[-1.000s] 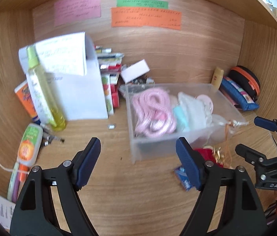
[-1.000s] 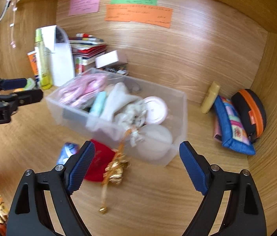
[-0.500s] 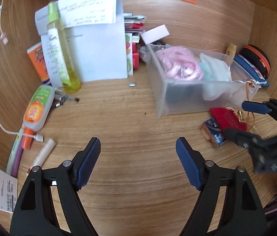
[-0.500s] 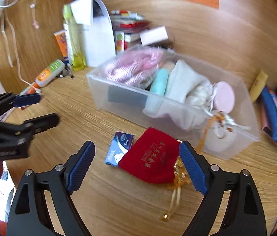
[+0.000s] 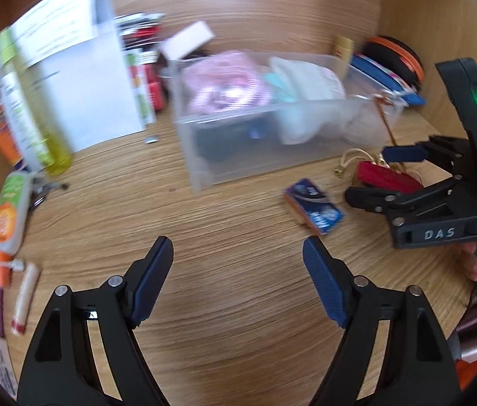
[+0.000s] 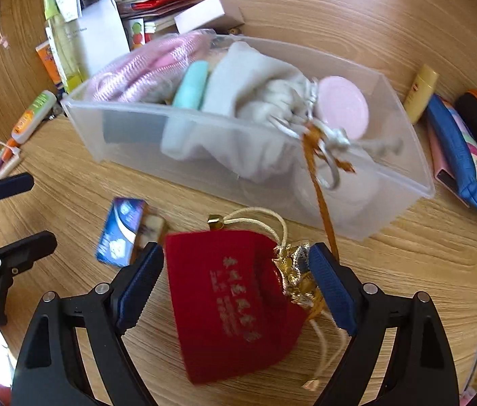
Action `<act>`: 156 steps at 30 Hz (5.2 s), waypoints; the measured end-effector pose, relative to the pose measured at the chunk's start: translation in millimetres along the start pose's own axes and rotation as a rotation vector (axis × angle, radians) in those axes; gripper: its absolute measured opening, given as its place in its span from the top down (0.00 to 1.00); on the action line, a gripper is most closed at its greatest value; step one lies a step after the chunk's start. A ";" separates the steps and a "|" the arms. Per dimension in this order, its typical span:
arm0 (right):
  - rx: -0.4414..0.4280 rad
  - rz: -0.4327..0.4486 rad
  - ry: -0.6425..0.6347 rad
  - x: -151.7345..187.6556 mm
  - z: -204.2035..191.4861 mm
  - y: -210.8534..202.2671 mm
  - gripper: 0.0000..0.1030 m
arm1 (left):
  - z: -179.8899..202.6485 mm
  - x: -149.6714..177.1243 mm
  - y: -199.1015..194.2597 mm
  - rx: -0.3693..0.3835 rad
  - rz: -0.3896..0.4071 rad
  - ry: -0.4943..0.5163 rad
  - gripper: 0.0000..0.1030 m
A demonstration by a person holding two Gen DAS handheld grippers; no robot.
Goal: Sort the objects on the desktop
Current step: 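Grasp the blue Max card box with the left gripper while the right gripper grasps the red velvet pouch, then carry the Max box with the left gripper while the right gripper carries the red pouch over the bin, then open both grippers to drop the Max box and red pouch into the bin, then grasp the beige eraser with the left gripper while the right gripper grasps the gourd charm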
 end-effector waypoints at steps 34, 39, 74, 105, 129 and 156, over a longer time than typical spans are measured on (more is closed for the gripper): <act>-0.102 0.234 0.086 -14.4 41.9 -77.3 0.84 | 39.2 -29.9 35.6 0.010 -0.028 0.077 0.53; -0.125 0.248 0.117 -23.3 49.8 -79.1 0.84 | 26.6 -28.4 19.8 0.009 -0.001 0.027 0.53; -0.131 0.213 0.096 -82.9 56.6 -24.0 0.84 | 18.6 -133.9 -4.0 0.051 0.172 -0.057 0.53; -0.041 0.228 0.036 -76.0 46.2 -28.8 0.19 | 2.0 -131.8 9.2 0.042 0.187 -0.087 0.31; -0.002 0.134 0.095 -10.1 58.1 -45.7 0.18 | -17.7 -71.0 -26.3 -0.048 0.163 -0.114 0.24; -0.041 -0.008 0.042 22.7 39.7 -7.5 0.18 | 33.2 -23.5 35.7 0.048 -0.091 -0.017 0.24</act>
Point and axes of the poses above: each gripper's, at about its wrist camera, not at the fingertips, and y roughly the way its jaws point, z to its right, x to its underside, the point moved 3 cm from there along y, roughly the way its jaws point, and after that the axes turned 2 degrees about -z, right-handed, at the moved point
